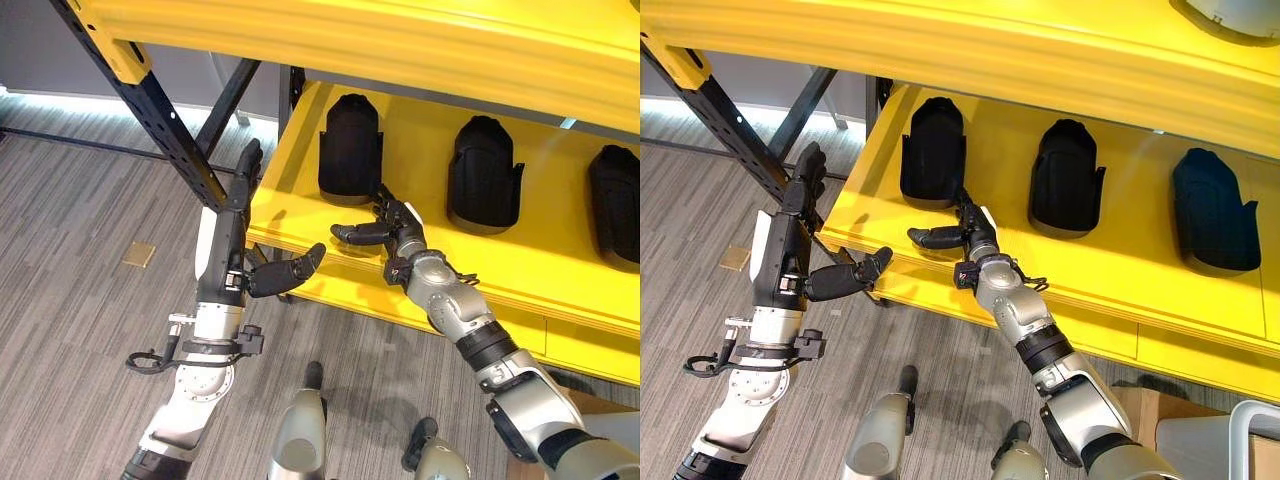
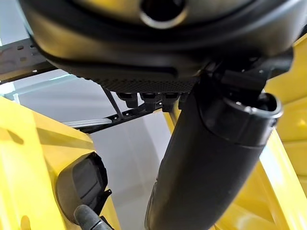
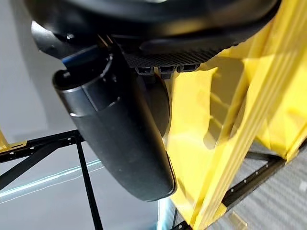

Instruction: Move parts from the plastic box to the shelf.

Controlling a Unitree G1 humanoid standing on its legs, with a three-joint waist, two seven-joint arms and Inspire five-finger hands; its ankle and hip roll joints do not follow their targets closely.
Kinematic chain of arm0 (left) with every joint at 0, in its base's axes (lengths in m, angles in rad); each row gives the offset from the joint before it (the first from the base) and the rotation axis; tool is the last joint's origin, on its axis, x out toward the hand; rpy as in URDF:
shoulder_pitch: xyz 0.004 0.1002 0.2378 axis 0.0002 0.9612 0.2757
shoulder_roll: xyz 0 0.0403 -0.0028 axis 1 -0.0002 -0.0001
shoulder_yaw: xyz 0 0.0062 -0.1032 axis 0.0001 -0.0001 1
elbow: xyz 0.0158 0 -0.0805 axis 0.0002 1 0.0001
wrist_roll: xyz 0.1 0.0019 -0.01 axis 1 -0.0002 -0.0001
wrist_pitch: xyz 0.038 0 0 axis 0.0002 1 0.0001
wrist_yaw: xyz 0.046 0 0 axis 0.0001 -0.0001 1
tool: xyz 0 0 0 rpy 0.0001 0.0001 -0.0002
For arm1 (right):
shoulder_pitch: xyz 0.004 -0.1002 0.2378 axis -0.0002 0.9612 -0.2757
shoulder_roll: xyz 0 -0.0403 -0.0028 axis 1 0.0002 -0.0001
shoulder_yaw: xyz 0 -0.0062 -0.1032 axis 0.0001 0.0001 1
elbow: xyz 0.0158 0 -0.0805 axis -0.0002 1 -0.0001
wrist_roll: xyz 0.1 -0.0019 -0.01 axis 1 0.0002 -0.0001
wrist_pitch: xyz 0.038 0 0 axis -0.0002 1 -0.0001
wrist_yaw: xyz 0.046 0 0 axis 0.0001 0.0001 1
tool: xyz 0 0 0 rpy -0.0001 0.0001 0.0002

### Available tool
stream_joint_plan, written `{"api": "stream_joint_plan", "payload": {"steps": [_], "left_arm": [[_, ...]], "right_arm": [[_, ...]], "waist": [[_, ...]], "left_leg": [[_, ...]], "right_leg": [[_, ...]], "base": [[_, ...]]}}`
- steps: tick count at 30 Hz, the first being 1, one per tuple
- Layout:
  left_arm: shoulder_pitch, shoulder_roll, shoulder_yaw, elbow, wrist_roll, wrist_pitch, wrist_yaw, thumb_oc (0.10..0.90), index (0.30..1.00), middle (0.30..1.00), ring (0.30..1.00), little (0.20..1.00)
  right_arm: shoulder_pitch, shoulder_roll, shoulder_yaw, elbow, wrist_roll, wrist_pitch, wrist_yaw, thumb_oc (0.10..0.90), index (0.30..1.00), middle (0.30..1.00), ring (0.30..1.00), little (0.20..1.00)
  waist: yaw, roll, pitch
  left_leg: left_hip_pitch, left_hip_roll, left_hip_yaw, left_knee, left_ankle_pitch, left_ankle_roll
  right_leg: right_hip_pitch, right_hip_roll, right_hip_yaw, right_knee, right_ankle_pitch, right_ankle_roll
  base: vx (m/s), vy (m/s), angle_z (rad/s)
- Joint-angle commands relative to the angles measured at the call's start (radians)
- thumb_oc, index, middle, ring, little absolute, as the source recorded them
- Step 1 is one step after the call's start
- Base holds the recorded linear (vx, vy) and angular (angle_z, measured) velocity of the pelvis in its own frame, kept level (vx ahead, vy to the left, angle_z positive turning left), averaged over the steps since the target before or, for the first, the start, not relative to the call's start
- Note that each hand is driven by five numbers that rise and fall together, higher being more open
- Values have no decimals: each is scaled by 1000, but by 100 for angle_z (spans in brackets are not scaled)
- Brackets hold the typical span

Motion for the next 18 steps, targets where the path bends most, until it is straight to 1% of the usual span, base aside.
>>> {"api": "stream_joint_plan", "payload": {"steps": [1, 5, 14, 18], "left_arm": [[-54, 37, 2, -105, -11, -94, 36, 900, 1000, 1000, 1000, 1000], [-49, 37, 2, -109, -11, -100, 32, 900, 1000, 1000, 1000, 1000], [-46, 41, 1, -107, -14, -100, 30, 900, 1000, 1000, 1000, 1000], [-49, 42, -3, -107, -12, -99, 33, 900, 1000, 1000, 1000, 1000]], "right_arm": [[-162, 9, -19, -52, 18, -77, 31, 900, 1000, 1000, 1000, 1000], [-177, 5, -19, -48, 26, -72, 41, 900, 1000, 1000, 1000, 1000], [-188, 1, -12, -39, 27, -77, 32, 900, 1000, 1000, 1000, 1000], [-197, -3, -13, -28, 24, -84, 55, 900, 1000, 1000, 1000, 1000]], "waist": [[23, -43, -48], [29, -47, -46], [32, -49, -43], [32, -50, -43]], "left_leg": [[67, -15, -9, 32, -134, 25], [64, -16, -10, 35, -136, 25], [65, -16, -8, 36, -135, 26], [64, -15, -6, 36, -135, 25]], "right_leg": [[41, 28, 37, 6, -53, -36], [46, 29, 33, 2, -52, -36], [50, 29, 31, -2, -49, -34], [50, 30, 31, -4, -49, -33]], "base": [[0, 0, 0], [0, 0, 0], [0, 0, 0], [0, 0, 0]]}}
